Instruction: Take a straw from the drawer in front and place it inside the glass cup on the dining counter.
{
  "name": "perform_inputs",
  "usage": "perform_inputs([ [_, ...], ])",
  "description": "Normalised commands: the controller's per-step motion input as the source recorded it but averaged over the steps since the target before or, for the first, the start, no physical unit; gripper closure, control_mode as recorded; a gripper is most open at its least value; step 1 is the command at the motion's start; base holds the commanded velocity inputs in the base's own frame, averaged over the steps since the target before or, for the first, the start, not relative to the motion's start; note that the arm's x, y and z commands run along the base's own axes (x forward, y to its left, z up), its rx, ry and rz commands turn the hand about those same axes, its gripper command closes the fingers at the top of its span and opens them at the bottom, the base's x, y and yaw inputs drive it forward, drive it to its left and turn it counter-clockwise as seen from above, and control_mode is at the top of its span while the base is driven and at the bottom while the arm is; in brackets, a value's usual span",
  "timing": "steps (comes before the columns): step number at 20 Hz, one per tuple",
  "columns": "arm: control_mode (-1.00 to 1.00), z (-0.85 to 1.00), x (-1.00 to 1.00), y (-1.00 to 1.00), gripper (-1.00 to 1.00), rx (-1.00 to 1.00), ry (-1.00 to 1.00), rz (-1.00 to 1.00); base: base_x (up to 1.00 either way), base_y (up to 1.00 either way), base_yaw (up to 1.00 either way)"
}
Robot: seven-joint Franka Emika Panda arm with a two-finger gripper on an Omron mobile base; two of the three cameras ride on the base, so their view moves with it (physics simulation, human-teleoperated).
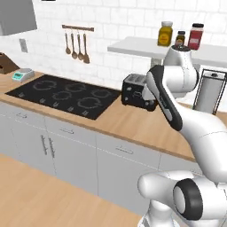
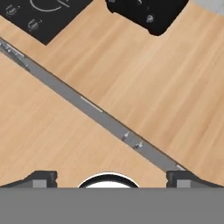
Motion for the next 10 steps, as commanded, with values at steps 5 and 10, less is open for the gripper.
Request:
perform_inputs([
  [5,1.0,0.0,0.0,0.0,-1.0,0.0,0.0,0.0,0.0,-0.77,0.61],
  [10,1.0,0.0,0.0,0.0,-1.0,0.0,0.0,0.0,-0.01,-0.68,0.6],
])
